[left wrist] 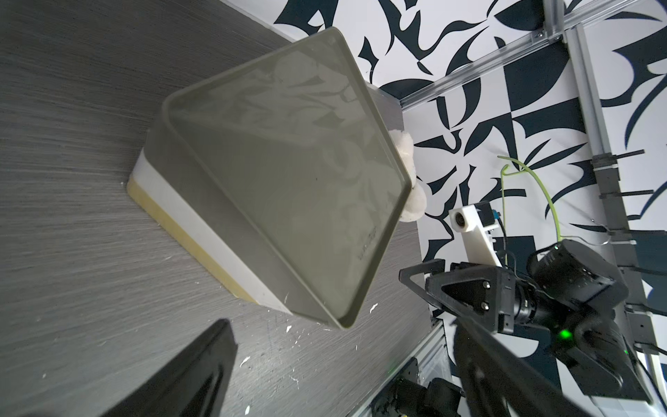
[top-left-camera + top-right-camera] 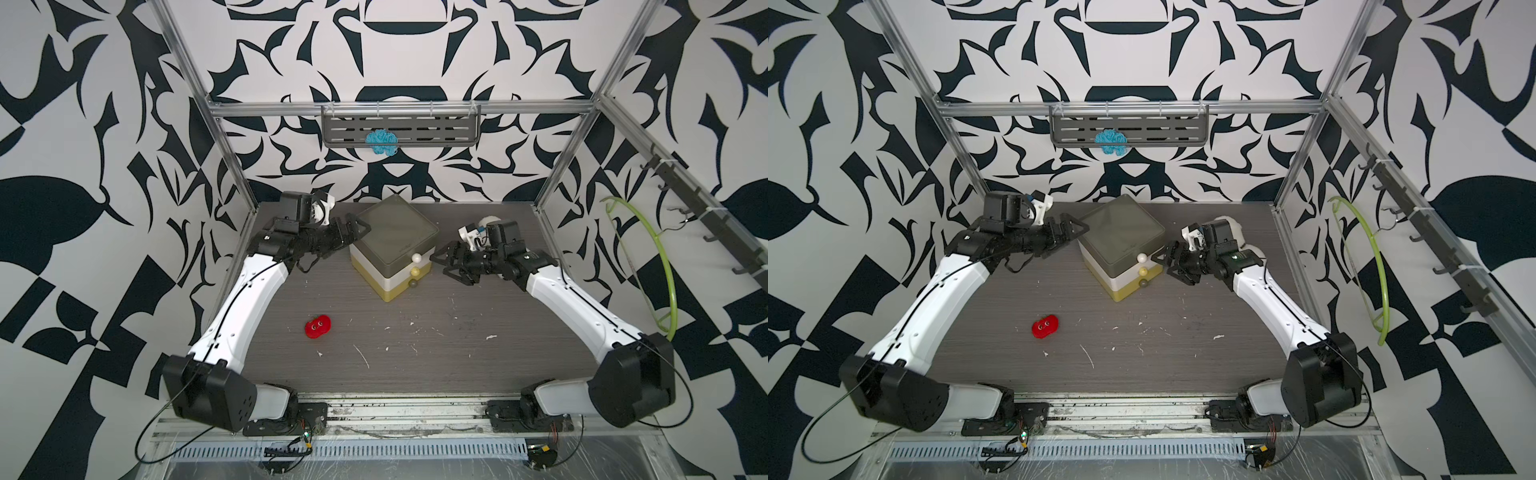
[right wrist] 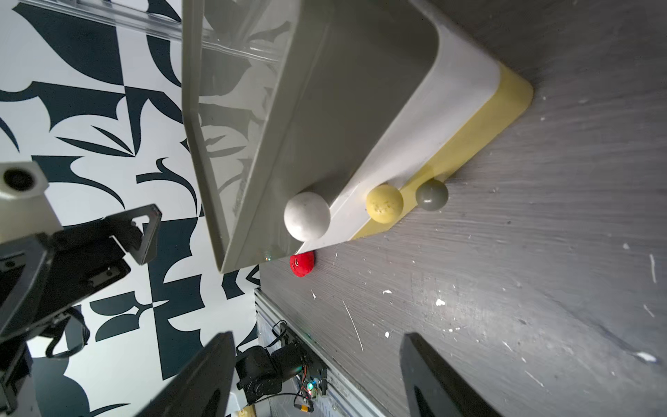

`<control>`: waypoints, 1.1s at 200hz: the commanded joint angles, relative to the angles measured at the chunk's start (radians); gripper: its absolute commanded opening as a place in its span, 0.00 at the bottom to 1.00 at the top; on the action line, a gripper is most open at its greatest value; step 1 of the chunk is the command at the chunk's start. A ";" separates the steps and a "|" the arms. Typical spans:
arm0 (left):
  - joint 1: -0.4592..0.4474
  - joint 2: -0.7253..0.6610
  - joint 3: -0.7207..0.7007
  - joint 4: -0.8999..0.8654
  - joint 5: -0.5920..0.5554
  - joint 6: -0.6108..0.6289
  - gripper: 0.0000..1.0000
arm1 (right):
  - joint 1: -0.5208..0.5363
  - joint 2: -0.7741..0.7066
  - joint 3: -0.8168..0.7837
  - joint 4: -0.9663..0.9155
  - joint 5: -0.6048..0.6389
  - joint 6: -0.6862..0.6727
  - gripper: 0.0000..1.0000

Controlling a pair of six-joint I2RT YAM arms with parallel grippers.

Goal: Take the keys out of the drawer
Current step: Open the drawer in the storage box.

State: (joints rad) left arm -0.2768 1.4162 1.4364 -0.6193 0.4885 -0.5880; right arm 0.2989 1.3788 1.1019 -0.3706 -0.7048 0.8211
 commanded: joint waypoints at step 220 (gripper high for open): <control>-0.134 0.291 0.194 0.057 0.006 -0.028 0.99 | 0.093 0.192 -0.024 0.417 -0.002 0.163 0.52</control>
State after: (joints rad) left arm -0.4145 1.7073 1.6352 -0.5797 0.4694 -0.6216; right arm 0.3813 1.5719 1.0843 -0.0315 -0.7132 0.9684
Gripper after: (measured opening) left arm 0.992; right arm 0.545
